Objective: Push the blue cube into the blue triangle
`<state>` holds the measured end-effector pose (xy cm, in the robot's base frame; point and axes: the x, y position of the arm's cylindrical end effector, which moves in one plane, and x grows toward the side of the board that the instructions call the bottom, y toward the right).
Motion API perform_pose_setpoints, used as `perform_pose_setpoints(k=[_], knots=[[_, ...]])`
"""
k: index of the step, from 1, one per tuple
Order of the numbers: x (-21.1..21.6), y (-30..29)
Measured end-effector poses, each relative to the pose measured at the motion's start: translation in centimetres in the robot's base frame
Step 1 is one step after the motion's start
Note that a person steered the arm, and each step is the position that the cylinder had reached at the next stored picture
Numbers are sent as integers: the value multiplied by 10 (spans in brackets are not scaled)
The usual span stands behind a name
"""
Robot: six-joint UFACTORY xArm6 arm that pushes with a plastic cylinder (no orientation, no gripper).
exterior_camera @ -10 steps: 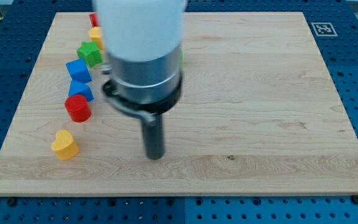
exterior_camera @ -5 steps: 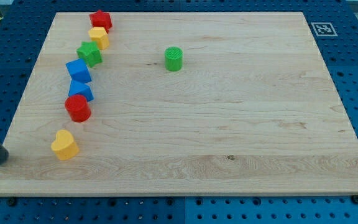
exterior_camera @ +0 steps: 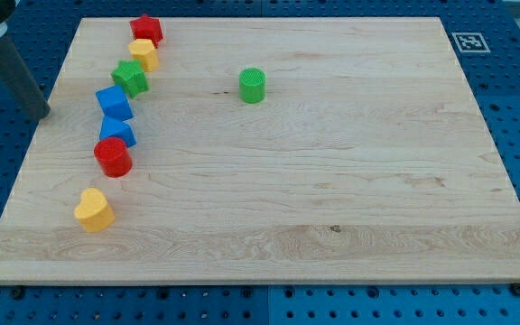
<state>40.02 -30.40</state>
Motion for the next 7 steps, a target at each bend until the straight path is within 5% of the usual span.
perform_pose_setpoints(k=[2,4,7], knots=[[-55,37],[-59,107],[-50,49]])
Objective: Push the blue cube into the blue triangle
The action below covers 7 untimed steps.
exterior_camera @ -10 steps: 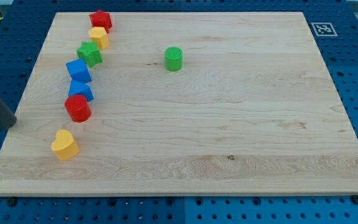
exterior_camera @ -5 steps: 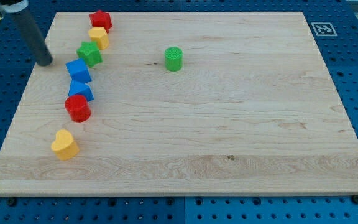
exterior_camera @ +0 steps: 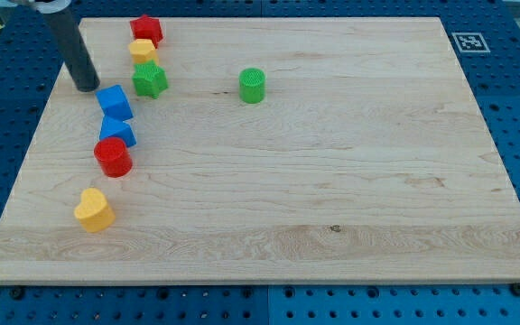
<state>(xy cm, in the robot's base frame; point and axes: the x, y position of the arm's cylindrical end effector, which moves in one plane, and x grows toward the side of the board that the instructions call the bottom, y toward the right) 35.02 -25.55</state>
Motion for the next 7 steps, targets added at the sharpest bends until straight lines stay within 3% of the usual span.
perform_pose_setpoints(k=[6,7], knots=[[17,55],[42,55]])
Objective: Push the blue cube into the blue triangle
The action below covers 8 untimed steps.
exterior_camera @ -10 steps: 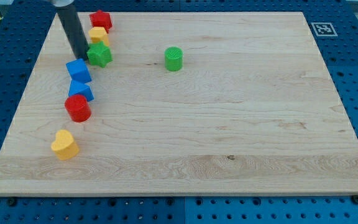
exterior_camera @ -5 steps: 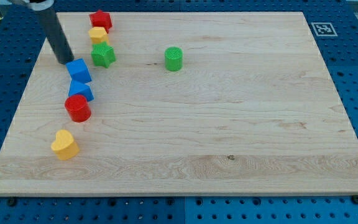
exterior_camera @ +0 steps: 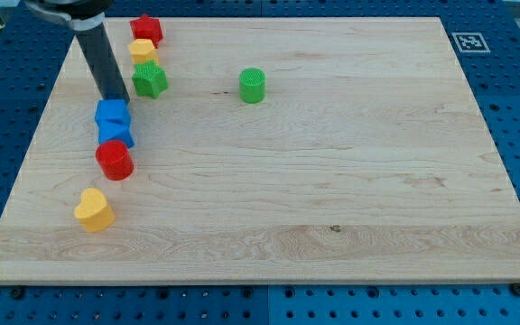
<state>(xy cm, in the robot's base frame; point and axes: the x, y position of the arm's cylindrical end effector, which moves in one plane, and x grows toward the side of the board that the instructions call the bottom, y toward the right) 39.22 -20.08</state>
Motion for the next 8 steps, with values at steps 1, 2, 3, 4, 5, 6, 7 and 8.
perform_pose_setpoints(k=[1,2,3,4,5,6,7,8], knots=[[10,0],[-4,0],[-12,11],[-12,32],[-9,68],[-4,90],[-14,82],[-16,65]])
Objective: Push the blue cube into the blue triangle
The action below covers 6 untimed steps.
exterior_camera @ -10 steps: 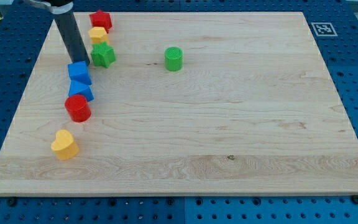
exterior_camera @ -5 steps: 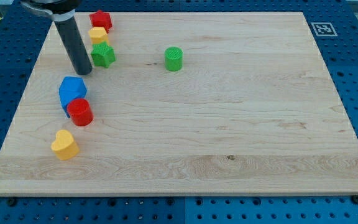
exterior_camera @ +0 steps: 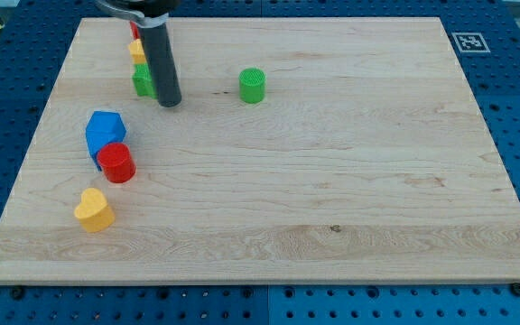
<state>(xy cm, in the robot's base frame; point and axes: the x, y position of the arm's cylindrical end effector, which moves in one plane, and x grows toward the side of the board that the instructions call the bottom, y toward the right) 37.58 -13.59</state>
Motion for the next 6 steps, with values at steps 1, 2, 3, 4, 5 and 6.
perform_pose_setpoints(k=[1,2,3,4,5,6], knots=[[-13,-3],[-27,-4],[-27,-5],[-27,-13],[-27,-20],[-23,-5]])
